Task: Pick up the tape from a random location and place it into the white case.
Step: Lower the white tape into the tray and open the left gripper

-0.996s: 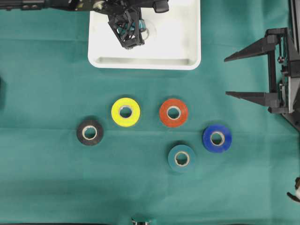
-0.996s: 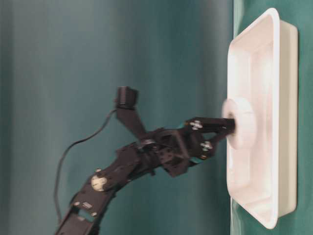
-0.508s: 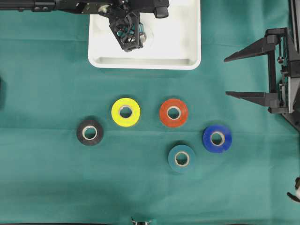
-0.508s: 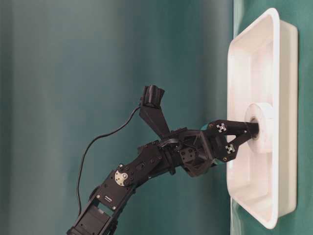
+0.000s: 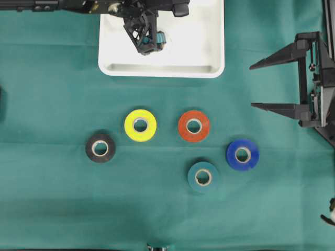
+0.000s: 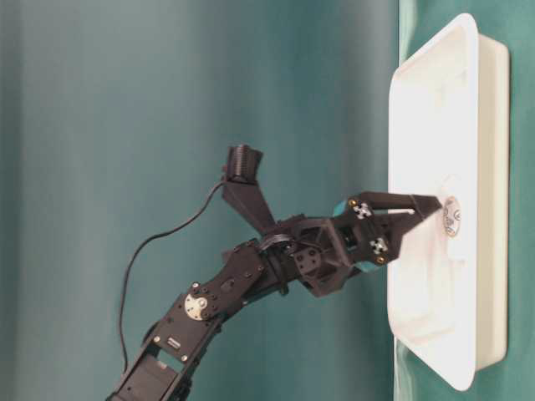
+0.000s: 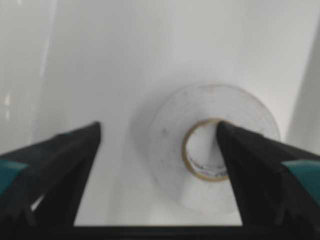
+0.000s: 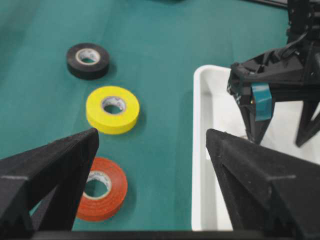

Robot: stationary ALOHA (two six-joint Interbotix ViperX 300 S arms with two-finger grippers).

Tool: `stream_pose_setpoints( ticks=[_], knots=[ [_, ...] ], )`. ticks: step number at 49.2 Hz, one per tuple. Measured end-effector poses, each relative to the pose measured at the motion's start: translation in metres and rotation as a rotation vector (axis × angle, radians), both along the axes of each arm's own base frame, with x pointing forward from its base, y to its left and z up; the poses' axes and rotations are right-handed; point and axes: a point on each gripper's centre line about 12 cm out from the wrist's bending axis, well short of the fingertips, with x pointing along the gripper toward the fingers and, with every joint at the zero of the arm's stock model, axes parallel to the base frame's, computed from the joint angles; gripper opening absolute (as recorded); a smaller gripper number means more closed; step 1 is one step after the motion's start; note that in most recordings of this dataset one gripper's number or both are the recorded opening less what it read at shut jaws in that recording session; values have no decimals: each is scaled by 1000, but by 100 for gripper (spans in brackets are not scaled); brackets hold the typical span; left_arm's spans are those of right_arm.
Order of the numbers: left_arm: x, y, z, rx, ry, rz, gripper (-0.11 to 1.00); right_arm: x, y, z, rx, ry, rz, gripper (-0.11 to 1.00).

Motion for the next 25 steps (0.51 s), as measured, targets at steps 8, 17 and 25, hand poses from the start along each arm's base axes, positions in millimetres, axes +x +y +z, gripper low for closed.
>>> stream_pose_setpoints(
  ticks=[8,17,25],
  knots=[
    [0,0,6,8,-17,-1,99,0,0,0,0,2,2,91],
    [-3,-1,27,20,-43,-3,99,0,0,-1,0,3,0,91],
    [-13,-7,69,32,-76,-3,99,0,0,-1,0,5,0,91]
  ],
)
